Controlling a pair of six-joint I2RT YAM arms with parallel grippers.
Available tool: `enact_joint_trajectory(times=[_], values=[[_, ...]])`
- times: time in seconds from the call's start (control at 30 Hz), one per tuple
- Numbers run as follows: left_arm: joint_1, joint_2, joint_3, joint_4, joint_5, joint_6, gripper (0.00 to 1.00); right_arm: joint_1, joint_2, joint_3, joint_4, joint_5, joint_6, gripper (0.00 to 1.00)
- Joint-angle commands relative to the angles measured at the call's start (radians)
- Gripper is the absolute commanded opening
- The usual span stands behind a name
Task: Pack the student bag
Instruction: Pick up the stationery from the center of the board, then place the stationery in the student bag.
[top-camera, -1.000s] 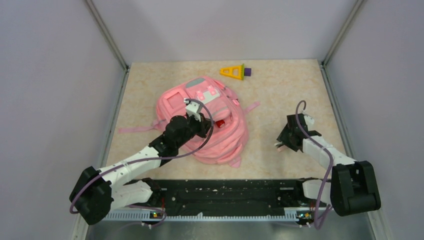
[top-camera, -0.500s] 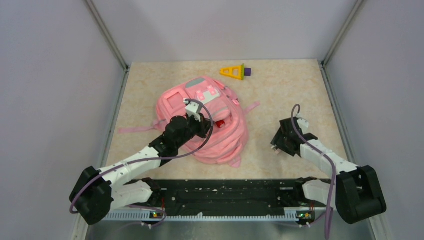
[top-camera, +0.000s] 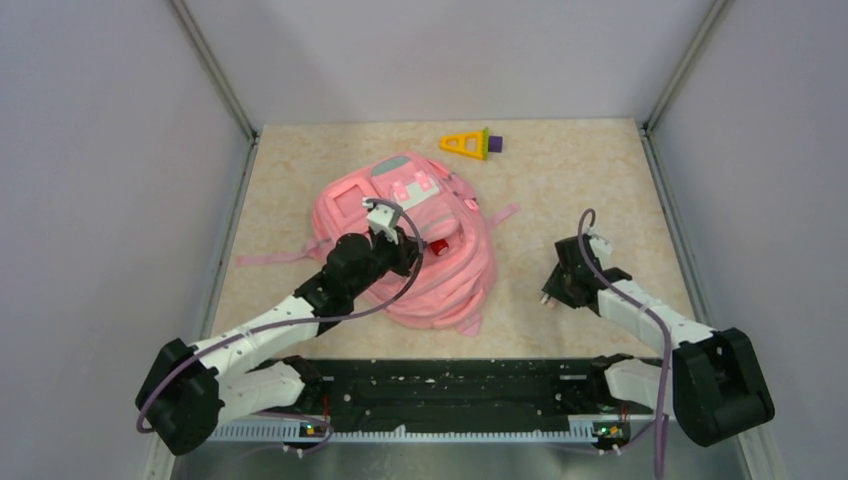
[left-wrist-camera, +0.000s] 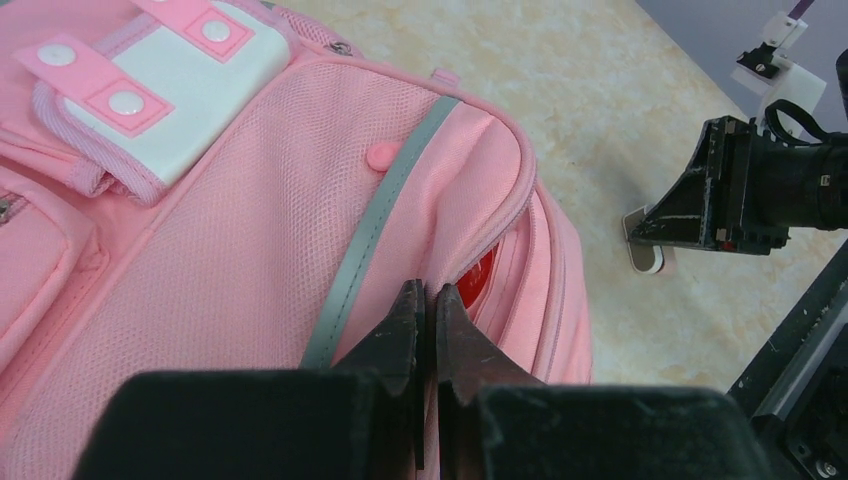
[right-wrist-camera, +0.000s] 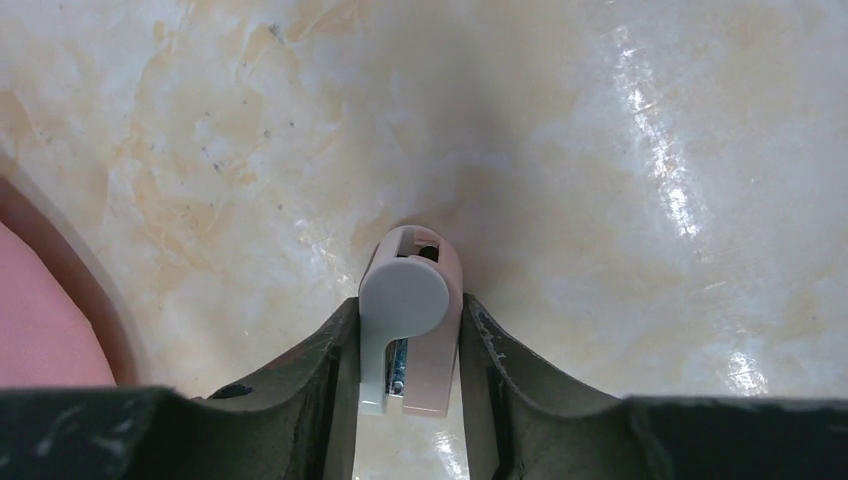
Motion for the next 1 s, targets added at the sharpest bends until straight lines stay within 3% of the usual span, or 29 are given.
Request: enact_joint_trajectory(times=[0.0,0.23,0.37,0.6,0.8,0.97], values=[[0.015,-0.055,-0.001,0.024,-0.040,0.003,0.00,0.031,-0.068,0.017,-0.002,-0.010,-0.033,0.31],[0.014,-0.071,0.054,-0.028,-0.035,-0.032,0.00,0.135,-0.231,0.127,-0.055,-0.032,-0.121,0.28],[0.015,-0.074,0.077,-0.053,-0.033,-0.071,0.00,0.218,-0.243,0.209,-0.007,-0.077,-0.152,0.27],[0.015,-0.090,0.101,-0.076,-0.050,-0.114,0.00,0.335,-0.080,0.317,0.203,-0.191,-0.201,0.27],[0.015,-0.093,0.123,-0.109,-0.075,-0.125,0.00,0.359,0.039,0.355,0.373,-0.309,-0.208,0.27],[0.015,-0.084,0.136,-0.138,-0.084,-0.125,0.00,0.376,0.118,0.421,0.410,-0.349,-0.231,0.27]])
